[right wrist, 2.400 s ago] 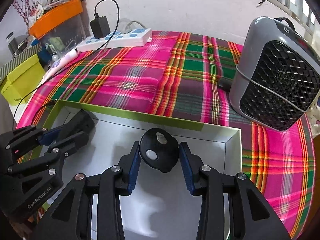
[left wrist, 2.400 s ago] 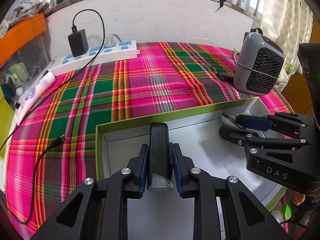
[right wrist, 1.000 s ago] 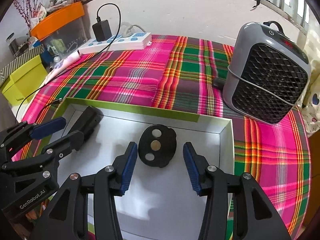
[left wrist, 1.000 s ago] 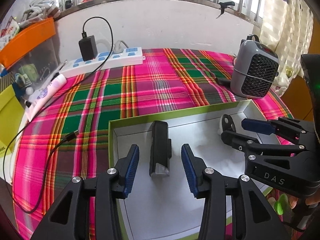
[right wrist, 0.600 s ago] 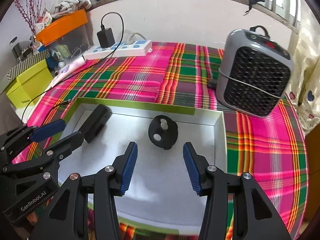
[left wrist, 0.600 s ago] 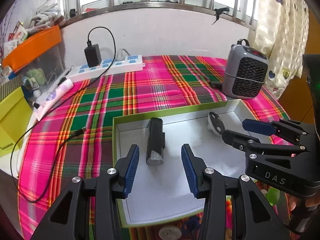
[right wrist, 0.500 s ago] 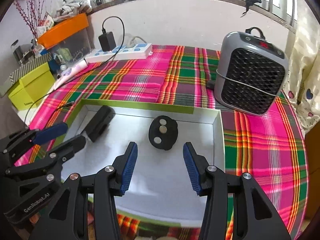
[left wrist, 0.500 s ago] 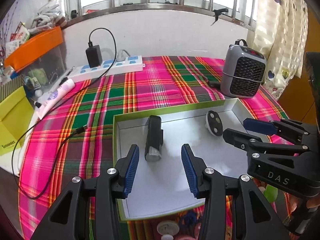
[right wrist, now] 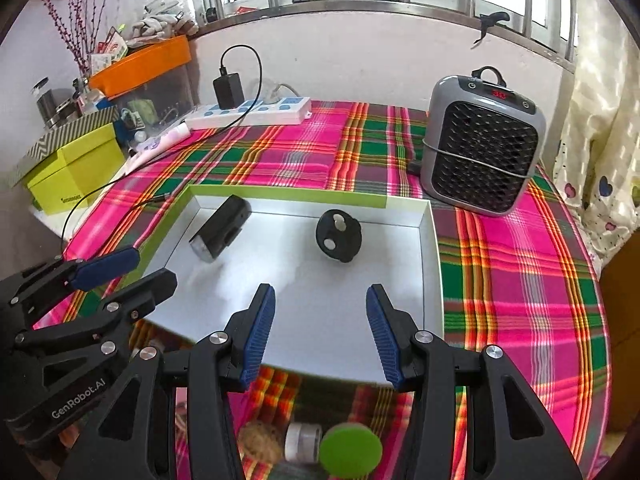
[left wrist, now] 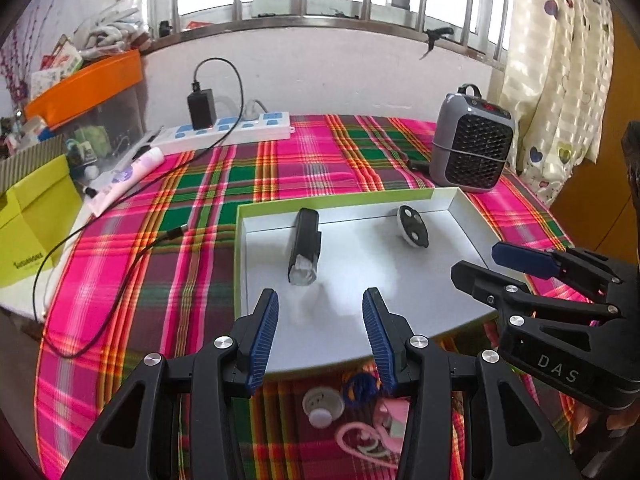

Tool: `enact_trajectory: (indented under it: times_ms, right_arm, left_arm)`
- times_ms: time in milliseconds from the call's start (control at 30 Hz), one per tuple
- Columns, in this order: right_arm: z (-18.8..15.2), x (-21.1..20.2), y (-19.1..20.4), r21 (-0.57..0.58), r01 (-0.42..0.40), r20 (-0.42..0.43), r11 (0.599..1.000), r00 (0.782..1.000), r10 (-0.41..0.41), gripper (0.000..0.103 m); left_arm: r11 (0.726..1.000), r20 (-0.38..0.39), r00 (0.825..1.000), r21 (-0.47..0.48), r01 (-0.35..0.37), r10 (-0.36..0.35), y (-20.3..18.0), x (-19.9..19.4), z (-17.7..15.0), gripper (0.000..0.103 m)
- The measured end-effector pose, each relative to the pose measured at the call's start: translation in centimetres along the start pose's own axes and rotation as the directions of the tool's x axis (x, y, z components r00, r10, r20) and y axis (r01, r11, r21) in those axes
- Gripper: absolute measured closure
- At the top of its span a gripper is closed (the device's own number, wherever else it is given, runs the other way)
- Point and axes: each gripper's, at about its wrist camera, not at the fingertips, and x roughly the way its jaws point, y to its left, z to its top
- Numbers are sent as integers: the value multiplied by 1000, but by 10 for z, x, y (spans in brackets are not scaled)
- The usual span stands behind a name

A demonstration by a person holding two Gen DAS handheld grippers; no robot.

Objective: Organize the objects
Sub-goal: 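Withdraw both tools from the box back toward the remaining objects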

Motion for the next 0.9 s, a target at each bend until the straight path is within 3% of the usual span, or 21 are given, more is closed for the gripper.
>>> enact_trajectory:
  times_ms: [900]
  right_arm:
    - [-64, -56, 2, 50, 12, 80, 999, 997, -16, 54]
  left_arm:
    - [1000, 45, 999, 6, 9, -9, -1, -51, -56, 60]
